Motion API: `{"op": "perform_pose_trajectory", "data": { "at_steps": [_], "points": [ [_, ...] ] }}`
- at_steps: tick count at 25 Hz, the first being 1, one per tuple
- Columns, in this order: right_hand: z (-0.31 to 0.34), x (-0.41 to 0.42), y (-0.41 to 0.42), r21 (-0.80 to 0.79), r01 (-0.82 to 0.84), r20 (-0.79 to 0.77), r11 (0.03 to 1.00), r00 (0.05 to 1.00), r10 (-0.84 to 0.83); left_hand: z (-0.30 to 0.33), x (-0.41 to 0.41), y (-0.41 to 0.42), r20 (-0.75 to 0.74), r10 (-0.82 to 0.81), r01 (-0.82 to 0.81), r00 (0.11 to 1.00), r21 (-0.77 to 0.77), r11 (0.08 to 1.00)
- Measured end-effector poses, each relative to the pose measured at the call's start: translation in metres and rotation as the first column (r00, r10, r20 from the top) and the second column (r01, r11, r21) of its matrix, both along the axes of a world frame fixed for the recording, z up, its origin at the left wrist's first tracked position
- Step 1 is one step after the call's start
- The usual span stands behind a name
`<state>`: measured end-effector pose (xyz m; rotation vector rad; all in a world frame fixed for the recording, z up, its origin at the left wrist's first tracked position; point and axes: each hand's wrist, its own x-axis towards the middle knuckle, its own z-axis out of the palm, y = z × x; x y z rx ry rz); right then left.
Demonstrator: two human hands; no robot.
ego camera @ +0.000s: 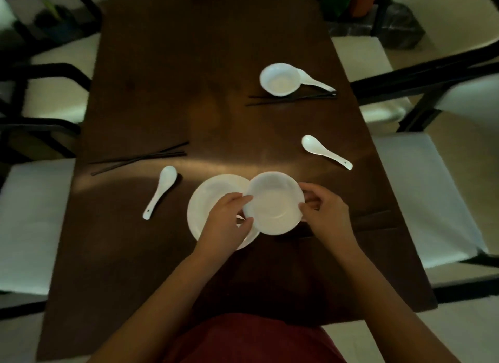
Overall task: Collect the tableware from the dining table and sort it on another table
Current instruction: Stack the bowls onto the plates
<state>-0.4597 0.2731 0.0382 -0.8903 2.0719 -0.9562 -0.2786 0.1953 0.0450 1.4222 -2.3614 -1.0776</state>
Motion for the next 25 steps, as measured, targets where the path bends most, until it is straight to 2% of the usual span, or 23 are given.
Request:
{"op": "perform_pose_trajectory", "data": {
  "at_steps": [5, 8, 12, 21, 25],
  "points": [
    [0.003, 0.034, -0.06, -0.018, -0.182, 0.031, 0.983, 0.983, 0.183, 0.005, 0.045, -0.027, -0.027, 0.195, -0.194, 0.981, 0.018, 0.981],
    [-0.003, 0.05, -0.076, 0.008, -0.24, 0.01, 0.971, 0.971, 0.24, -0.004, 0.063, -0.036, 0.011, 0.237, -0.237, 0.972, 0.068, 0.969],
    [-0.016, 0.058, -0.08, 0.102, -0.24, -0.001, 0.965, 0.97, 0.241, -0.013, 0.069, -0.039, 0.038, 0.231, -0.234, 0.972, 0.096, 0.968],
    [-0.027, 0.068, -0.079, 0.14, -0.25, -0.147, 0.958, 0.952, 0.27, -0.025, 0.071, -0.04, 0.149, 0.172, -0.181, 0.974, 0.051, 0.982],
    [-0.032, 0.068, -0.075, 0.14, -0.234, -0.134, 0.962, 0.958, 0.252, -0.029, 0.072, -0.043, 0.154, 0.271, -0.285, 0.95, 0.08, 0.955]
  ]
}}
